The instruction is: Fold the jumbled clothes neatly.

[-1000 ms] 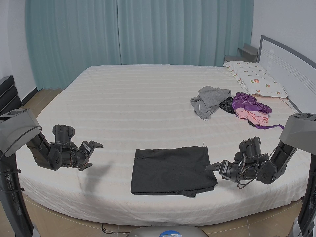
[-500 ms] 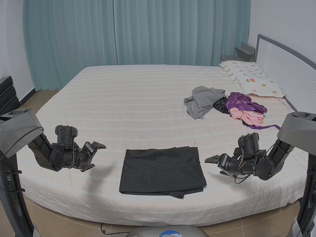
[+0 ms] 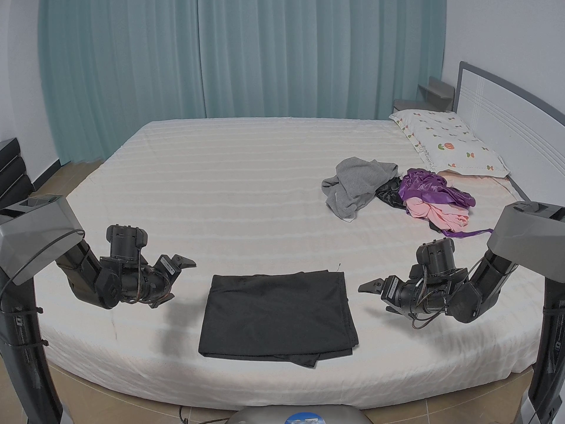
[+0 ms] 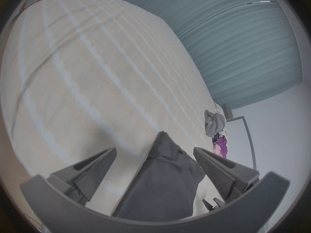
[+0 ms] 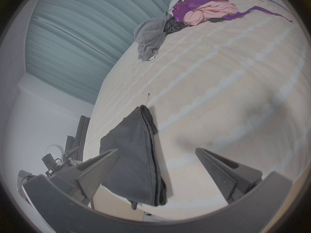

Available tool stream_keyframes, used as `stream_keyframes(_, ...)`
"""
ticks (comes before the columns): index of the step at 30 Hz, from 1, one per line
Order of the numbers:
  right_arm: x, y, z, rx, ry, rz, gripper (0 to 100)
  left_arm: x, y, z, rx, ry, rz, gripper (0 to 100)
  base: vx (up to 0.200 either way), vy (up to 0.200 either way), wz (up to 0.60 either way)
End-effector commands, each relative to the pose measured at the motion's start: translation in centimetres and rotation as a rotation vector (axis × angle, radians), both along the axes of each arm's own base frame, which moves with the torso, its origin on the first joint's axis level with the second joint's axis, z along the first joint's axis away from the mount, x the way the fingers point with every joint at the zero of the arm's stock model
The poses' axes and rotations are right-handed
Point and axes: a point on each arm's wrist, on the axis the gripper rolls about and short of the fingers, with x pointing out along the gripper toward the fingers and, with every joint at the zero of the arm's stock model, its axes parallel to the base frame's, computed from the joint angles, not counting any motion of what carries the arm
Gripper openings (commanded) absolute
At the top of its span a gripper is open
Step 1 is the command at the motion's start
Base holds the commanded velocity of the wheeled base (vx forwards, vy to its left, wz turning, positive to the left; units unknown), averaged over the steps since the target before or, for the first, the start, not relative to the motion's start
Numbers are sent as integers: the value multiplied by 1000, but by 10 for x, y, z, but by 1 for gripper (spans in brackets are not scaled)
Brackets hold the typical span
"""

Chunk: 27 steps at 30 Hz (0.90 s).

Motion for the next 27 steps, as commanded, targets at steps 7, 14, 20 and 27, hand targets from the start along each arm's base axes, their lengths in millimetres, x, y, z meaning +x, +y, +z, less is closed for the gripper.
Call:
stream_keyframes(7, 13, 18, -12, -1, -8, 36, 100, 16, -39, -23, 185, -36, -138, 100, 0, 0, 0)
stream_keyframes(14, 24, 26, -14, 0, -21, 49, 100, 28, -78, -42, 239, -57, -210, 100, 0, 0, 0)
stream_keyframes(20, 32, 30, -14, 7, -44, 50, 100, 46, -87, -47, 266, -42, -197, 100, 0, 0, 0)
stream_keyframes(27, 43, 34, -15, -2, -33, 52, 100, 56, -85, -55, 302, -39, -146, 100, 0, 0, 0)
